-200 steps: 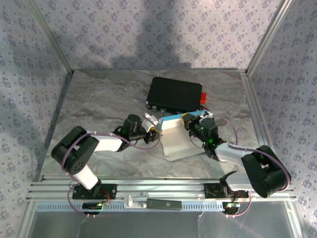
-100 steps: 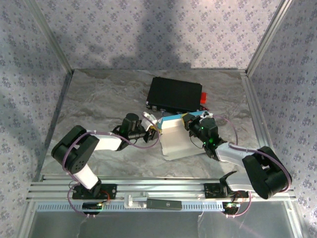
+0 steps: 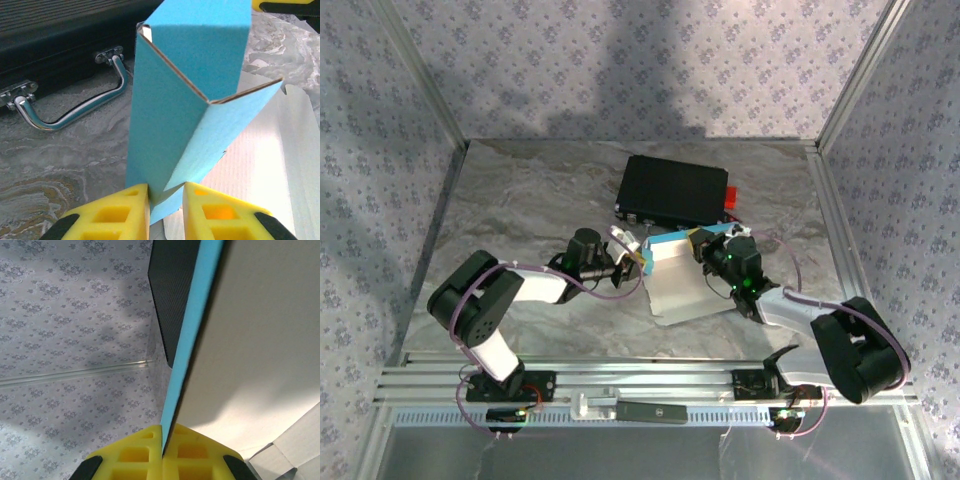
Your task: Fold the paper box
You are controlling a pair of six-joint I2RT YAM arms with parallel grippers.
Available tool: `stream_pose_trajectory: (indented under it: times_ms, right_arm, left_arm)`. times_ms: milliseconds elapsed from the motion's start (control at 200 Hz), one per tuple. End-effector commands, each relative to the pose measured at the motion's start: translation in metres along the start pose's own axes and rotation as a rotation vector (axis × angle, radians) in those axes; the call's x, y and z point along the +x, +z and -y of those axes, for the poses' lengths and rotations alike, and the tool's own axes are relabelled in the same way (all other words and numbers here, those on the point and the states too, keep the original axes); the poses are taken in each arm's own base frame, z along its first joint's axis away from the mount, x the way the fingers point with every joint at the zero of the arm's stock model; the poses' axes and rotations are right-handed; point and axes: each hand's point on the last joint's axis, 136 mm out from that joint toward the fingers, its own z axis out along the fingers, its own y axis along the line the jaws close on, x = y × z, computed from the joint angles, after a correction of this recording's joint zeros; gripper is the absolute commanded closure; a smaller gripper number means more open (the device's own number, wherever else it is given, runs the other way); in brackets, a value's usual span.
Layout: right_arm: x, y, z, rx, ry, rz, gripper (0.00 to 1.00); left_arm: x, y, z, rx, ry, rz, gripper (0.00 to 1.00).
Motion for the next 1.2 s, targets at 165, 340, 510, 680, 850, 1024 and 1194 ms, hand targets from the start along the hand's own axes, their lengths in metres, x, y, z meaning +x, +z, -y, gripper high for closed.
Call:
stream_pose_trajectory:
  times_ms: [165, 340, 510, 680, 850, 1024, 1194]
  right_arm:
    - [0.014, -0.003, 0.033, 0.129, -0.007, -0.071, 1.0]
    - [0.015, -0.003, 0.031, 0.121, -0.006, -0.072, 1.0]
    - [0.014, -0.004, 0.032, 0.12, -0.007, -0.067, 1.0]
    - [0.015, -0.003, 0.034, 0.119, -0.014, -0.065, 1.0]
    - [0.018, 0.001, 0.039, 0.124, -0.015, -0.065, 1.0]
    - [0.017, 0.003, 0.038, 0.115, -0.015, -0.05, 1.0]
    - [0.017, 0.004, 0.036, 0.111, -0.015, -0.039, 1.0]
  left_arm:
    - [-0.051, 0.005, 0.013, 0.039, 0.079, 0.149, 0.71]
    - [-0.055, 0.009, 0.0, -0.025, 0.041, 0.149, 0.58]
    - [-0.062, 0.014, -0.004, -0.033, 0.018, 0.146, 0.58]
    - [-0.059, 0.019, -0.002, -0.046, 0.015, 0.119, 0.62]
    - [-0.053, 0.025, -0.006, -0.118, -0.007, 0.108, 0.64]
    - [-0.048, 0.031, -0.012, -0.201, -0.049, 0.13, 0.64]
    - [-0.051, 0.034, -0.016, -0.239, -0.095, 0.18, 0.66]
